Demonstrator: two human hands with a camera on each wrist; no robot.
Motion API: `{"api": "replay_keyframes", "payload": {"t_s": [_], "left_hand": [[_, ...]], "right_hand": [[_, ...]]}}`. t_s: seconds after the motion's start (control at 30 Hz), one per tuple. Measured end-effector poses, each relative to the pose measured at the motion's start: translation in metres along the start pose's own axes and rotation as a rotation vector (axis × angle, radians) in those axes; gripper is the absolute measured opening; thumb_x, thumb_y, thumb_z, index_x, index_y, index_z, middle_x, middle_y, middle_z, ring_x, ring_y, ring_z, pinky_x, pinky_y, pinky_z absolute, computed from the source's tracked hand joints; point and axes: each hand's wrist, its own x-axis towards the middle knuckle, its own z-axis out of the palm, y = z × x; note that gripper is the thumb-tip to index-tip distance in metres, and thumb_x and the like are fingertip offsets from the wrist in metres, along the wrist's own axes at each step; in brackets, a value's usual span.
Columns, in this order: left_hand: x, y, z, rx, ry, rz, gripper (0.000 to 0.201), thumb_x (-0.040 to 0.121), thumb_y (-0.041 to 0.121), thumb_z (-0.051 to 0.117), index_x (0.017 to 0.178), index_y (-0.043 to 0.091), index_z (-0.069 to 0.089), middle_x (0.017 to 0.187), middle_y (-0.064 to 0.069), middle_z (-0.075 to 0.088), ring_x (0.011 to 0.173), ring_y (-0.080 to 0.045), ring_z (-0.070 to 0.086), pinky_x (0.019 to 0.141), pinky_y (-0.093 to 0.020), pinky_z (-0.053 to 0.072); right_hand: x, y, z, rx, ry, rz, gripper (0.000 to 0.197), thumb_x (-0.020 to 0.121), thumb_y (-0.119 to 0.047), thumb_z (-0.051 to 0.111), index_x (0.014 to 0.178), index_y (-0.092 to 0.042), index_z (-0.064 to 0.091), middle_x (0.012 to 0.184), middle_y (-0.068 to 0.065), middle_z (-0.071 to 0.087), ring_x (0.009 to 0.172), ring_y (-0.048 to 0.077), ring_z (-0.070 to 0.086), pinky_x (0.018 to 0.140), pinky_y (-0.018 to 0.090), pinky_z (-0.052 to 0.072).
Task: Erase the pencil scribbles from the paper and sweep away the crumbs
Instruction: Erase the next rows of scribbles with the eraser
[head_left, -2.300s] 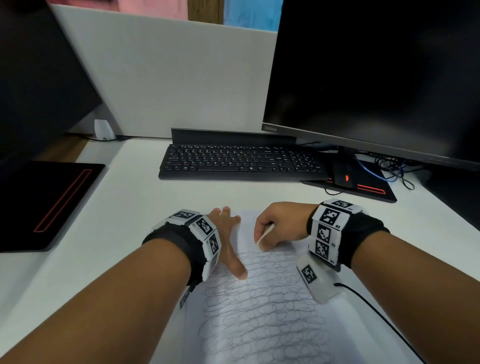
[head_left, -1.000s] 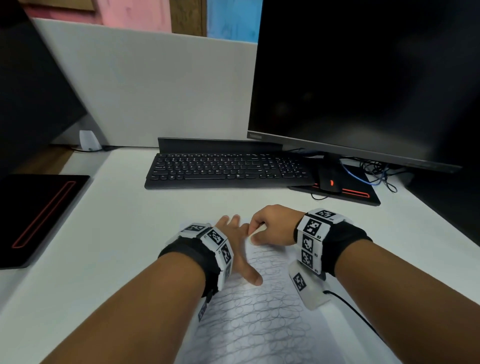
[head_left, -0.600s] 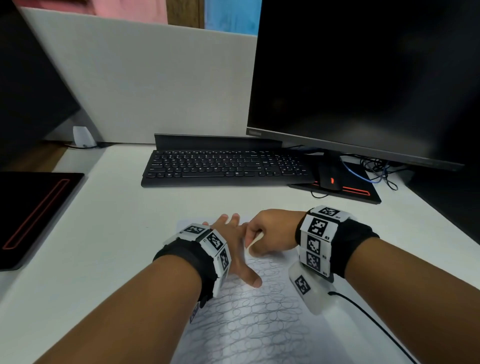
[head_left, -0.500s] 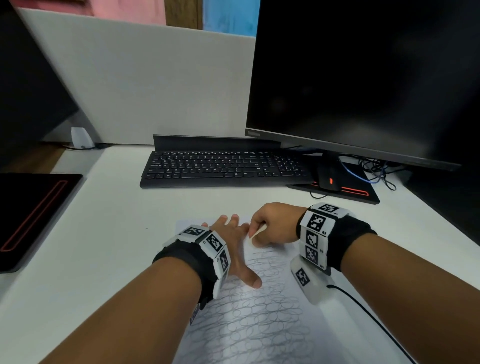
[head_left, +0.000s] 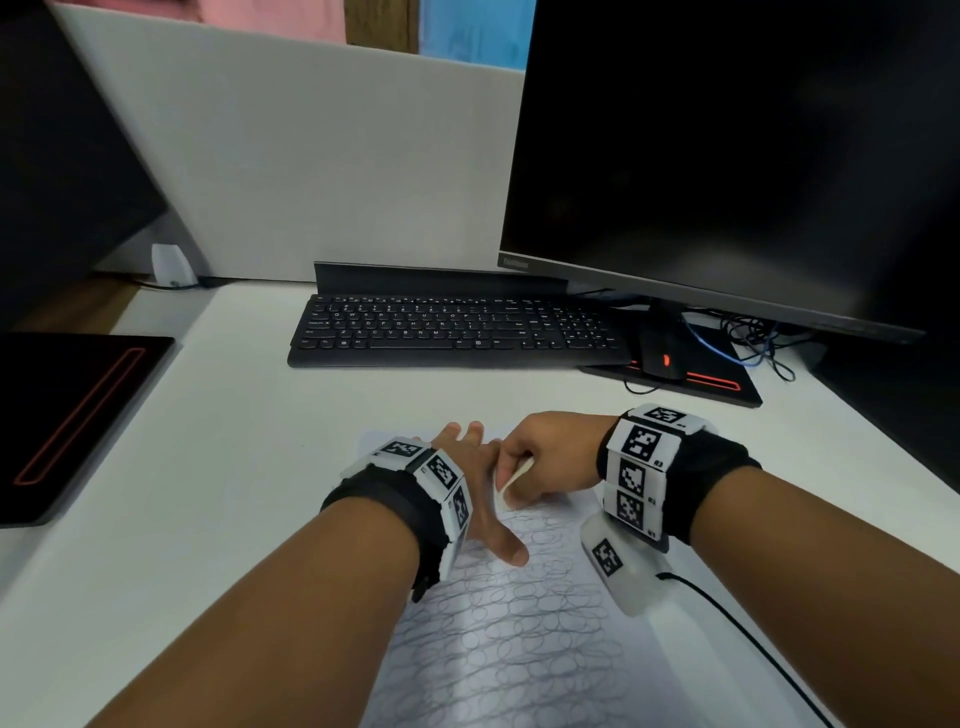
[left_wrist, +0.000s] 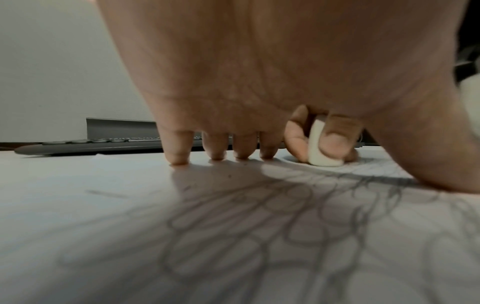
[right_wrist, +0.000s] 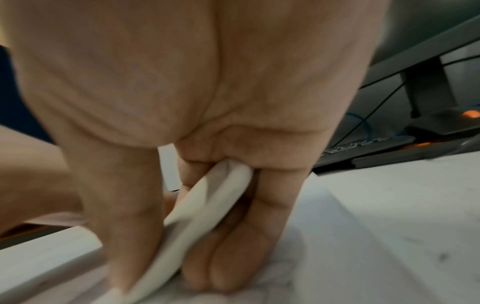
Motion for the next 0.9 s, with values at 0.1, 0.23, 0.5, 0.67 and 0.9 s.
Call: {"api": "replay_keyframes", "payload": {"t_s": [0.1,0.23,0.5,0.67,0.9], "left_hand": [[-0.003,0.001,-0.002,0.009,0.010,0.003,0.118,0.064,0.071,0.074,0.156,0.034,0.009,0.164,-0.005,-0.002,0.150,-0.029,-0.004,0.117,-0.060,0.015],[0.001,0.000,0.000,0.000,-0.006,-0.002,0.118,0.061,0.074,0.074,0.154,0.040,0.010,0.164,-0.006,-0.006,0.150,-0.032,-0.006,0.116,-0.063,0.014],[-0.005,0.002,-0.004,-0.001,-0.002,-0.001,0.115,0.064,0.071,0.074,0.155,0.037,0.012,0.164,-0.006,-0.005,0.150,-0.031,-0.006,0.117,-0.060,0.015],[-0.006,0.004,-0.004,0.046,-0.010,-0.020,0.122,0.066,0.073,0.071,0.157,0.028,0.003,0.164,-0.004,-0.006,0.150,-0.028,-0.006,0.117,-0.058,0.016],[-0.008,0.004,-0.006,0.041,-0.031,-0.023,0.123,0.067,0.072,0.071,0.157,0.028,0.000,0.164,-0.004,-0.009,0.150,-0.028,-0.008,0.118,-0.058,0.014]], "right_hand": [[0.001,0.004,-0.004,0.003,0.117,0.029,0.009,0.084,-0.024,0.071,0.093,-0.026,0.070,0.099,0.000,0.074,0.081,0.008,0.062,0.068,0.018,0.045],[0.002,0.000,0.002,0.011,-0.010,-0.011,0.009,0.083,-0.024,0.073,0.092,-0.026,0.071,0.099,-0.003,0.073,0.092,0.011,0.066,0.078,0.022,0.048],[-0.001,0.003,0.000,0.004,0.003,-0.006,0.012,0.085,-0.027,0.072,0.096,-0.025,0.072,0.097,-0.006,0.071,0.082,0.004,0.060,0.070,0.019,0.042],[0.000,0.011,-0.007,0.003,0.139,0.057,0.007,0.084,-0.026,0.072,0.090,-0.028,0.069,0.098,-0.004,0.073,0.087,0.009,0.063,0.067,0.018,0.043],[-0.001,0.012,-0.006,0.001,0.108,0.025,0.008,0.084,-0.026,0.073,0.092,-0.026,0.070,0.097,-0.007,0.072,0.085,0.006,0.062,0.070,0.018,0.044]]}}
